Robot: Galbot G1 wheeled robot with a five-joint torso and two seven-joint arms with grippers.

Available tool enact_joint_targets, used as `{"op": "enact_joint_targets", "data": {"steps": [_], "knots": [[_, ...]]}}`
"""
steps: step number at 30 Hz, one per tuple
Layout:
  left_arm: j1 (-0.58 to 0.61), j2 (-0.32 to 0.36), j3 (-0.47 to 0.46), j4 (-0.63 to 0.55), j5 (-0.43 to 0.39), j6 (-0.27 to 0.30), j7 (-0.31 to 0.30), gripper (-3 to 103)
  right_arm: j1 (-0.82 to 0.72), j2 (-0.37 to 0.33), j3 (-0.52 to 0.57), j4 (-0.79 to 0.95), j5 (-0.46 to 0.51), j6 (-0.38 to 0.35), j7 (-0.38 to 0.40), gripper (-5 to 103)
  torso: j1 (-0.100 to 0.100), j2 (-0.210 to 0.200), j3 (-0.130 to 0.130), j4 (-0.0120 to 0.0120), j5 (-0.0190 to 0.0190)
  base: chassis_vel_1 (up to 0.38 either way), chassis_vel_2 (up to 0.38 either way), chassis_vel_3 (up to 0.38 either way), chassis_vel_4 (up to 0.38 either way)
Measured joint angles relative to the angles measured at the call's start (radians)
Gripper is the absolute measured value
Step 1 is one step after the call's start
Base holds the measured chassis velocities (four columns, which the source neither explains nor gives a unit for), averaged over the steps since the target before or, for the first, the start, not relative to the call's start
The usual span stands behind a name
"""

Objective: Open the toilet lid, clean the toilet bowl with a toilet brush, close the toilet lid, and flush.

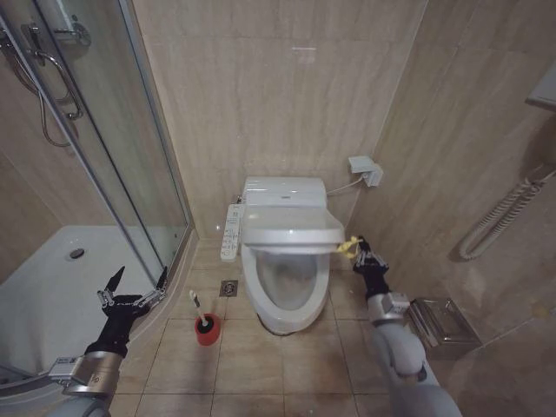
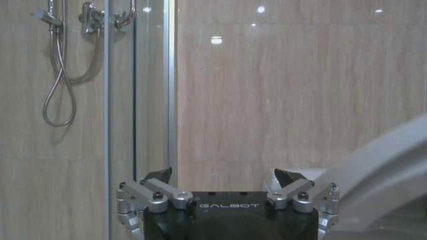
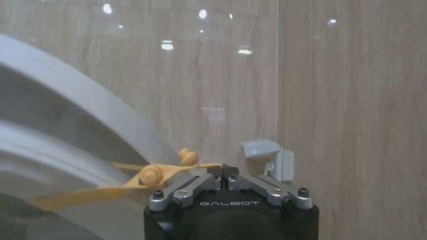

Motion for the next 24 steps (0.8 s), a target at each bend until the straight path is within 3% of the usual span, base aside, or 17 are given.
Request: {"op": "enact_joint_targets", "data": {"steps": [16, 24], "knots": [[0.0, 0.0, 0.0, 0.0, 0.0, 0.0, 0.0, 100, 0.246, -0.127, -0.059, -0.164, 0.073, -0.045, 0.03, 2, 0.0, 0.0, 0.0, -0.0009, 0.0003, 0.0, 0.0, 0.0, 0.0], [0.0, 0.0, 0.0, 0.0, 0.0, 0.0, 0.0, 100, 0.411, -0.154, -0.12, -0.253, 0.099, -0.075, 0.07, 2, 0.0, 0.0, 0.0, -0.0008, 0.0, 0.0, 0.0, 0.0, 0.0]]}}
